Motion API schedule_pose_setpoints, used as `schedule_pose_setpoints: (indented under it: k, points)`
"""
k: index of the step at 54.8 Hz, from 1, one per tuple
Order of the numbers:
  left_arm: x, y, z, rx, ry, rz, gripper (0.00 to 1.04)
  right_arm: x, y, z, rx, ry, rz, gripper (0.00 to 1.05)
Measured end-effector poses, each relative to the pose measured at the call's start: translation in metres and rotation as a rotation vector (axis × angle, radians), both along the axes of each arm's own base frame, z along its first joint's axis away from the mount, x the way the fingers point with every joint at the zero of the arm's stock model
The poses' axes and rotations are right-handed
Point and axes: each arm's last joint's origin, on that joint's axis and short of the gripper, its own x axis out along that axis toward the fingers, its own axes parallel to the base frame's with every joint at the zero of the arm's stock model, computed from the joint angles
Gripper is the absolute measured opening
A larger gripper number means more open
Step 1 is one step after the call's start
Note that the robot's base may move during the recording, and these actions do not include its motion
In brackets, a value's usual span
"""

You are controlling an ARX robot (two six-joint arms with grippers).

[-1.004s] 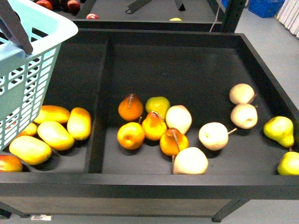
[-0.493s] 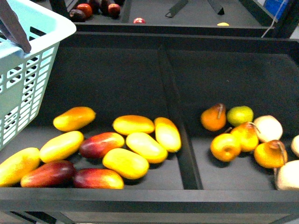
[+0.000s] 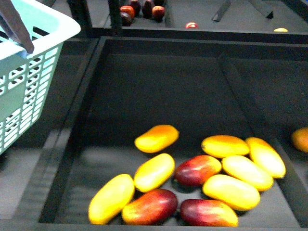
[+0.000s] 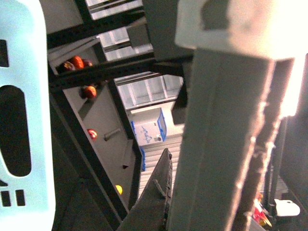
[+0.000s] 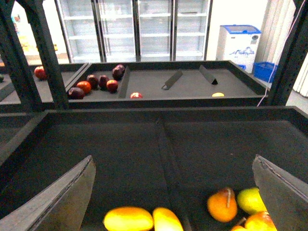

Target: Pick mango and avocado into basket

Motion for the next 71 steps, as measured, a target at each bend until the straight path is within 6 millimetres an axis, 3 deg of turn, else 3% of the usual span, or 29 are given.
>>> schedule_pose_setpoints:
  k: [46, 51, 55, 60, 66, 71]
  points:
    - [0.0, 0.001, 0.0, 0.021, 0.002, 0.018, 0.08, 0.0, 0.0, 0.0, -0.001, 0.001, 0.003, 0.97]
    - [0.003, -0.003, 0.0, 0.126, 0.098, -0.046, 0.08, 0.0, 0.0, 0.0, -0.001, 0.001, 0.002, 0.97]
    - [0.014, -0.012, -0.002, 0.422, 0.239, -0.173, 0.08, 0.0, 0.0, 0.0, -0.001, 0.001, 0.003, 0.97]
    - [0.031, -0.025, -0.001, 0.597, 0.303, -0.336, 0.08, 0.0, 0.0, 0.0, -0.001, 0.001, 0.002, 0.97]
    - [0.057, -0.049, 0.0, 0.569, 0.304, -0.516, 0.07, 0.0, 0.0, 0.0, -0.001, 0.001, 0.001, 0.97]
    - [0.081, -0.078, -0.01, 0.499, 0.333, -0.661, 0.07, 0.0, 0.0, 0.0, -0.001, 0.001, 0.001, 0.97]
